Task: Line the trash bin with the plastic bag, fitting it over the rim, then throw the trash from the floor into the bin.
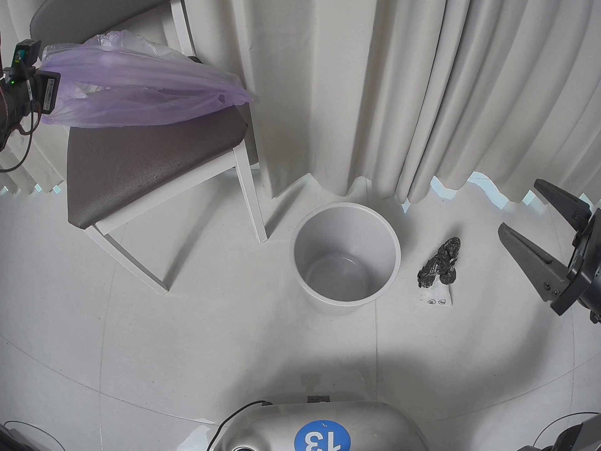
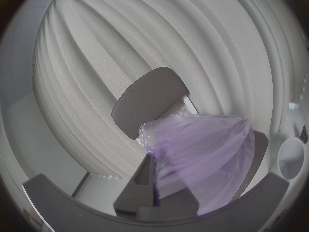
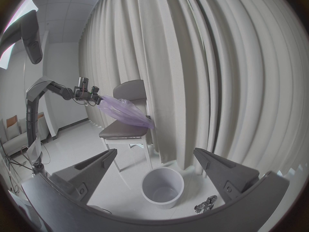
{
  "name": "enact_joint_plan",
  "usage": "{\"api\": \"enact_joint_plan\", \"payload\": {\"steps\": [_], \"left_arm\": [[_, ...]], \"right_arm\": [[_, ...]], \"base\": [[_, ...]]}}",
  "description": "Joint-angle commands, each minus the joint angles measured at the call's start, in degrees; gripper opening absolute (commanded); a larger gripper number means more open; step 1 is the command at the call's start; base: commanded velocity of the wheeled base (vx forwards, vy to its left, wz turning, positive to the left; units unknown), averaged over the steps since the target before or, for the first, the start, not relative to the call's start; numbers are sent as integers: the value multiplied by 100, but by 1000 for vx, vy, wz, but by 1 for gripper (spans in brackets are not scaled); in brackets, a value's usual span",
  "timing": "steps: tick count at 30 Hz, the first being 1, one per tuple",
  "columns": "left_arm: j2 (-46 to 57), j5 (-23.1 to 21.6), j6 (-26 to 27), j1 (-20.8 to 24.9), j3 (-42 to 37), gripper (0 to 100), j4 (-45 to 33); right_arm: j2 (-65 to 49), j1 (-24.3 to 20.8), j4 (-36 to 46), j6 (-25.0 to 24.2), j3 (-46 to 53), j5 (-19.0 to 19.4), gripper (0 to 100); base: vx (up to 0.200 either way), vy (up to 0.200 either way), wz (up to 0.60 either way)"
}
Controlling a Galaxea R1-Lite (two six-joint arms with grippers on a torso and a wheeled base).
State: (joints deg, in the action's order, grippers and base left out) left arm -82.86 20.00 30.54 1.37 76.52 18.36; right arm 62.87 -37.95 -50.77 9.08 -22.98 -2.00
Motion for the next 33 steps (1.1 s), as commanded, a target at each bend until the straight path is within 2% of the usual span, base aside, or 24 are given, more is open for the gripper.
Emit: {"api": "enact_joint_plan", "payload": {"steps": [1, 9, 14, 22, 24, 27, 29, 33], "left_arm": [[-46, -41, -180, 189, 3, 0, -8], [-11, -146, -329, 531, -41, 0, 45], [51, -146, -610, 909, 21, 0, 63], [15, -181, -619, 1402, 284, 0, 63], [15, -225, -628, 1489, 302, 0, 71], [24, -331, -628, 1779, 390, 0, 221], [24, -331, -628, 1903, 487, 0, 230], [24, -331, -610, 2131, 645, 0, 221]], "right_arm": [[367, -292, -38, -3, -101, 33, 100], [1008, -679, -143, -3, -5, -160, 100], [1456, -696, -600, -29, 48, -160, 100], [1966, -705, -1303, -38, 153, -178, 100], [2107, -731, -1532, -38, 162, -222, 100], [2678, -1004, -2675, -38, 145, -644, 100], [2942, -1021, -3114, -29, 189, -767, 100], [3487, -1021, -3677, -21, 189, -811, 100]], "base": [[0, 0, 0], [0, 0, 0], [0, 0, 0], [0, 0, 0], [0, 0, 0], [0, 0, 0], [0, 0, 0], [0, 0, 0]]}}
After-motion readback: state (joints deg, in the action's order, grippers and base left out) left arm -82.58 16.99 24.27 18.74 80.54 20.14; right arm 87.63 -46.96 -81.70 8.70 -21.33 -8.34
